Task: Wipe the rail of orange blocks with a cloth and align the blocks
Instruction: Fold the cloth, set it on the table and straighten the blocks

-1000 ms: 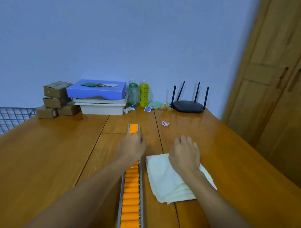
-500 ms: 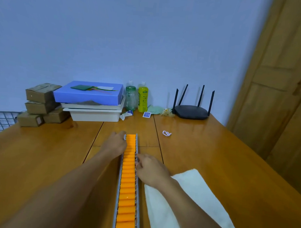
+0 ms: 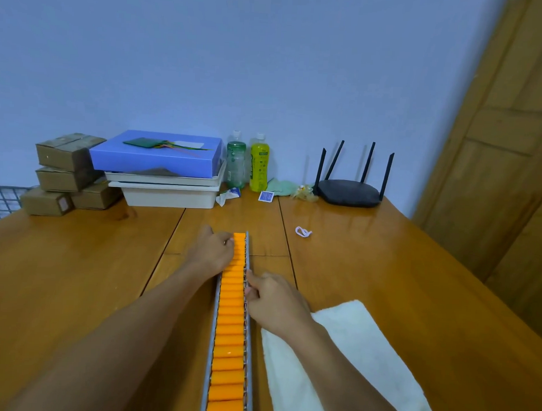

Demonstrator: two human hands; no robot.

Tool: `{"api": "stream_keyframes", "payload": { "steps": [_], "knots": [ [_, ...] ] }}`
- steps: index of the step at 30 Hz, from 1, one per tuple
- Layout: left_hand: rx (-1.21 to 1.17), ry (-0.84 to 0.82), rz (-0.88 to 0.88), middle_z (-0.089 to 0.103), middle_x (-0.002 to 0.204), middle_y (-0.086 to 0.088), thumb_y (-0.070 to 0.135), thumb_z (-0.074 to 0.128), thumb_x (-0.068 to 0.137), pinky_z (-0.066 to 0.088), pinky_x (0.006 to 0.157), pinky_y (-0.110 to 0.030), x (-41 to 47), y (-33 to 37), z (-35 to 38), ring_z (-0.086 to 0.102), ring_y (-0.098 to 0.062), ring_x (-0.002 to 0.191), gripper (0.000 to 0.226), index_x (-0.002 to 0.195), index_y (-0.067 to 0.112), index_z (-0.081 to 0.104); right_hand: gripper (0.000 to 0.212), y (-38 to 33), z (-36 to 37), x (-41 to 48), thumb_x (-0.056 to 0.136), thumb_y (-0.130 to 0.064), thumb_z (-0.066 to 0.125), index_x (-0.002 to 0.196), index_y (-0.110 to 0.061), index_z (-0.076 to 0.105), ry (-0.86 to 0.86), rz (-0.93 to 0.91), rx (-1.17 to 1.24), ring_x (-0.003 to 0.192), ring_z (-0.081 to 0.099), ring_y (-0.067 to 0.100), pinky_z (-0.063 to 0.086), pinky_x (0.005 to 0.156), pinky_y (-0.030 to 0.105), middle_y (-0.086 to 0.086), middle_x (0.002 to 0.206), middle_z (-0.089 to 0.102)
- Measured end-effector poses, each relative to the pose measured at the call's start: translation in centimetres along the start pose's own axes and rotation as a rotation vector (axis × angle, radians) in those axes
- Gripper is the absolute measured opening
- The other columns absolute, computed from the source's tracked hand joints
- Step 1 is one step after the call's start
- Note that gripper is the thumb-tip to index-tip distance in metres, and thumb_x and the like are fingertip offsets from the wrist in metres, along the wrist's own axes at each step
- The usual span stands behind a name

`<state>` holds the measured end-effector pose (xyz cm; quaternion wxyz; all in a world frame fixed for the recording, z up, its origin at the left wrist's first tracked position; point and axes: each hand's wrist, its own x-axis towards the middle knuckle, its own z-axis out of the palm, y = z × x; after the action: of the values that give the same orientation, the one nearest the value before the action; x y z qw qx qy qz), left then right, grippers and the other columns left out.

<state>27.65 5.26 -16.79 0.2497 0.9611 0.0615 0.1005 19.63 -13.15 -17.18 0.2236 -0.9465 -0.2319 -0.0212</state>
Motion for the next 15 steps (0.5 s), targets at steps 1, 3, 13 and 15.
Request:
{"api": "stream_keyframes", "payload": {
  "steps": [1,3,13,15],
  "knots": [
    [0.021,0.002,0.011,0.044,0.125,-0.009,0.041,0.033,0.107,0.042,0.091,-0.036,-0.2,-0.1,0.0,0.049,-0.024,0.112,0.046,0.146,0.029,0.053,0.048,0.0,0.0,0.0,0.107,-0.034,0.039,0.153,-0.025,0.041,-0.003,0.004,0.002,0.103,0.055,0.022,0.047,0.073,0.036,0.005,0.111,0.058],
    [0.059,0.006,0.018,0.043,0.12,-0.005,0.044,0.033,0.106,0.042,0.089,-0.036,-0.7,-0.1,-0.2,0.047,-0.021,0.111,0.046,0.146,0.032,0.052,0.047,0.1,0.0,0.0,0.106,-0.035,0.038,0.153,-0.027,0.041,-0.005,0.019,0.004,0.101,0.056,0.022,0.05,0.073,0.038,0.003,0.107,0.059],
    [0.09,-0.109,0.028,0.049,0.137,-0.013,0.04,0.027,0.105,0.04,0.104,-0.043,-4.2,0.0,-1.0,0.044,-0.026,0.128,0.05,0.154,0.04,0.038,0.047,0.0,0.0,-0.2,0.105,-0.041,0.038,0.151,-0.036,0.042,-0.031,0.111,0.064,0.076,0.052,0.018,0.041,0.059,0.03,-0.004,0.081,0.056],
    [0.078,-0.121,0.026,0.05,0.137,-0.013,0.039,0.026,0.105,0.039,0.106,-0.044,-5.0,-0.1,-1.2,0.045,-0.027,0.128,0.05,0.154,0.041,0.037,0.047,-0.1,-0.1,-0.2,0.104,-0.042,0.038,0.15,-0.038,0.043,-0.042,0.128,0.078,0.075,0.052,0.017,0.042,0.059,0.03,-0.004,0.081,0.056]
  ]
}}
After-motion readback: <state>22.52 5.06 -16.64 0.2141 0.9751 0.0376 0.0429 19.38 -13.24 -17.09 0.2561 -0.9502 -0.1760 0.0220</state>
